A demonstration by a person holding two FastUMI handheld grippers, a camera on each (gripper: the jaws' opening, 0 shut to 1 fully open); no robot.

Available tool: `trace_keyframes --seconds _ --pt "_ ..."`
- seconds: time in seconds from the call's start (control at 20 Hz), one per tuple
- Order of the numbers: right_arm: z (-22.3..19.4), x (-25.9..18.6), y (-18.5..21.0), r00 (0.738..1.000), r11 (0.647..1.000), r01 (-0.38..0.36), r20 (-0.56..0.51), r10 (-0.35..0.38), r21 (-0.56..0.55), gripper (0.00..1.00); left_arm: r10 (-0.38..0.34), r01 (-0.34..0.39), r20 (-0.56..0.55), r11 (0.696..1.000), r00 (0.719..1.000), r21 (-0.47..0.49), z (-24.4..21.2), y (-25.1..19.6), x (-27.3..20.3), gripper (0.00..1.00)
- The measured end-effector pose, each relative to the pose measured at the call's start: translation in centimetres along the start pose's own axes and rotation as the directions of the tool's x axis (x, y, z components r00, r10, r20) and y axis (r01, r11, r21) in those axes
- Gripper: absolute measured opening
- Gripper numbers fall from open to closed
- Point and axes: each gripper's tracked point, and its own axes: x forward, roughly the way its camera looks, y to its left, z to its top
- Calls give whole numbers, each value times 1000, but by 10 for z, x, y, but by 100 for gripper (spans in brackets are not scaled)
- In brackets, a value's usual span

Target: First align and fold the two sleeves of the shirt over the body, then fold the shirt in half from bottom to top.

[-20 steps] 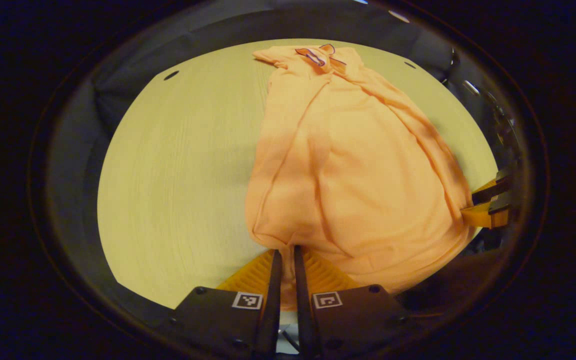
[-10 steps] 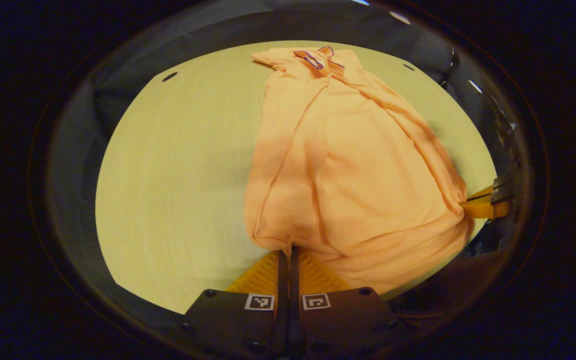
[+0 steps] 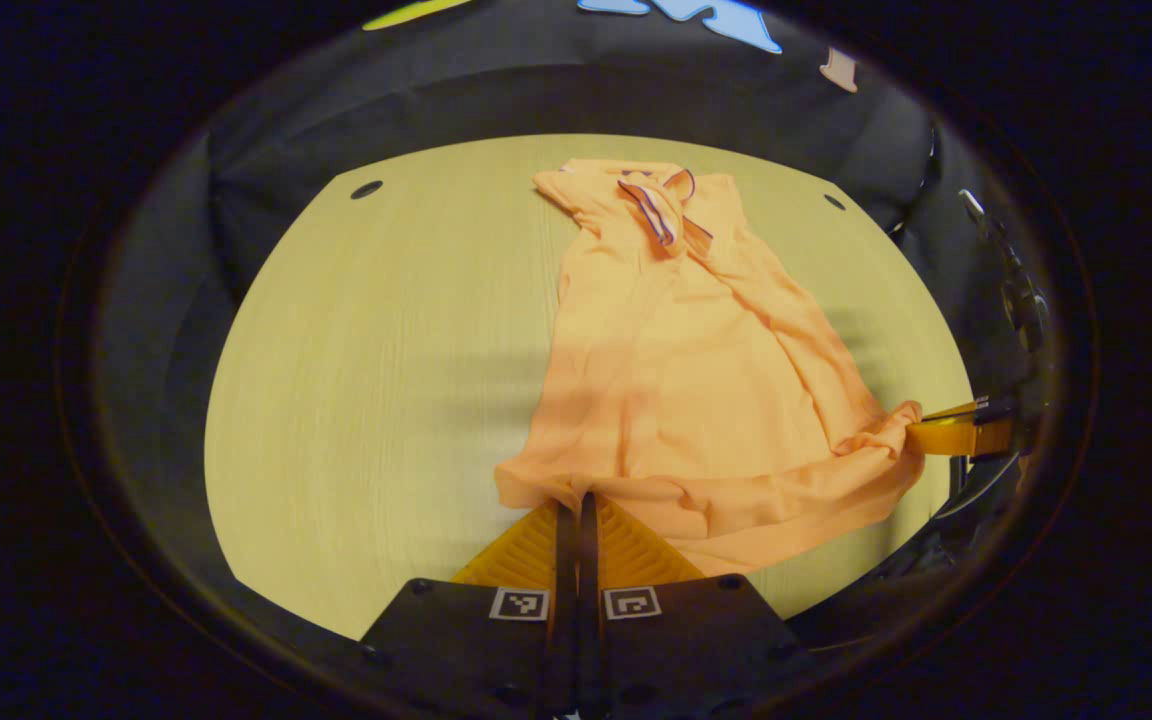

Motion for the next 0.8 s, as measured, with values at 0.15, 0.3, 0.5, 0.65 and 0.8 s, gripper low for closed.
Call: trace_keyframes --seconds 0.15,0.3,0.5,0.65,0.8 --pt "47 -11 -5 997 1000 -4 81 3 12 0 -5 7 57 1000 998 -28 43 4 0 6" --pt "99 -20 -7 987 1000 -14 159 10 24 0 -6 13 118 998 993 -58 93 11 1 6" --pt "169 -25 -5 968 999 -27 251 18 29 0 6 12 201 996 980 -88 162 21 13 6" --pt "223 -22 -8 950 999 -33 311 22 29 0 8 18 252 995 968 -101 210 30 22 6" --pt "264 -20 -10 933 998 -48 358 29 45 0 10 20 292 995 956 -99 254 38 34 6"
